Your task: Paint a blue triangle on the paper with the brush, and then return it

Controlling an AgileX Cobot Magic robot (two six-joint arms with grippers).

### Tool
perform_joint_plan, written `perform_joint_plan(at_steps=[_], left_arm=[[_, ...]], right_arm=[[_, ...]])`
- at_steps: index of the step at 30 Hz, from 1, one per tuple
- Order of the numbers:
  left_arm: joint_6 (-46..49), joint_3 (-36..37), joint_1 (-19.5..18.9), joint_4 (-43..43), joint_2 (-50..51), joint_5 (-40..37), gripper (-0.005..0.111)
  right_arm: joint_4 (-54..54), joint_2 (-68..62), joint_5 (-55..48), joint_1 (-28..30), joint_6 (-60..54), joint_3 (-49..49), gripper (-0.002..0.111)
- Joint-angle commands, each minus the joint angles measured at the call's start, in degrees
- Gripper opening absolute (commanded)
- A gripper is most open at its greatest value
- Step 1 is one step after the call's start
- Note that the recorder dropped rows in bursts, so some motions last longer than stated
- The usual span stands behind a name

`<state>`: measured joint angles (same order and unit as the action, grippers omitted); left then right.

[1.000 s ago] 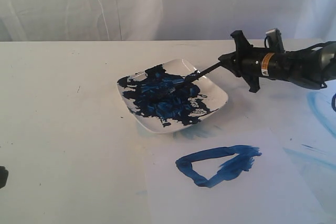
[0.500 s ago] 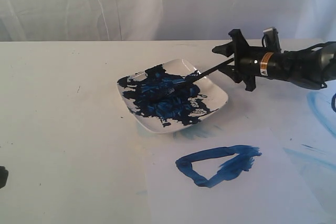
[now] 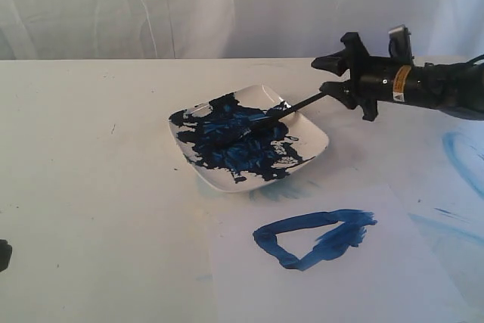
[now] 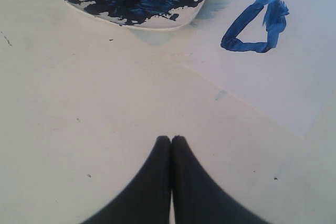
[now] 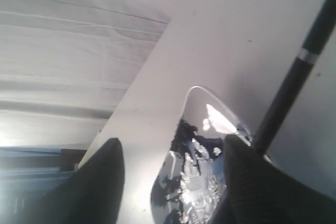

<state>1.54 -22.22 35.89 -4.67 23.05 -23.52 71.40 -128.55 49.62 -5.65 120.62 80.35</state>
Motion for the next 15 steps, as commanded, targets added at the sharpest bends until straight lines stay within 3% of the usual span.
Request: perform_joint_plan(at_steps=[1,4,10,15], left_arm=[[0.18,0.38,-0.13,-0.34,-0.40,-0.09,0.000],[0.18,0.38,-0.13,-0.34,-0.40,-0.09,0.000],[1.94,0.38,-0.13,-0.34,-0.40,-0.09,0.000],[3.02,0.38,-0.13,1.63,-0.40,-0.21,0.000]], right_arm=[[4.37,2.99,11.62,3.88,-0.12,0.21,0.030],[11.09,6.04,18.63,5.65,-1.53,0.09,0.000],[13.79,21.39,15.76,6.09,-9.07,-11.02,0.000],[18.99,39.53,2.15,6.09,-14.09,-22.29,0.000]])
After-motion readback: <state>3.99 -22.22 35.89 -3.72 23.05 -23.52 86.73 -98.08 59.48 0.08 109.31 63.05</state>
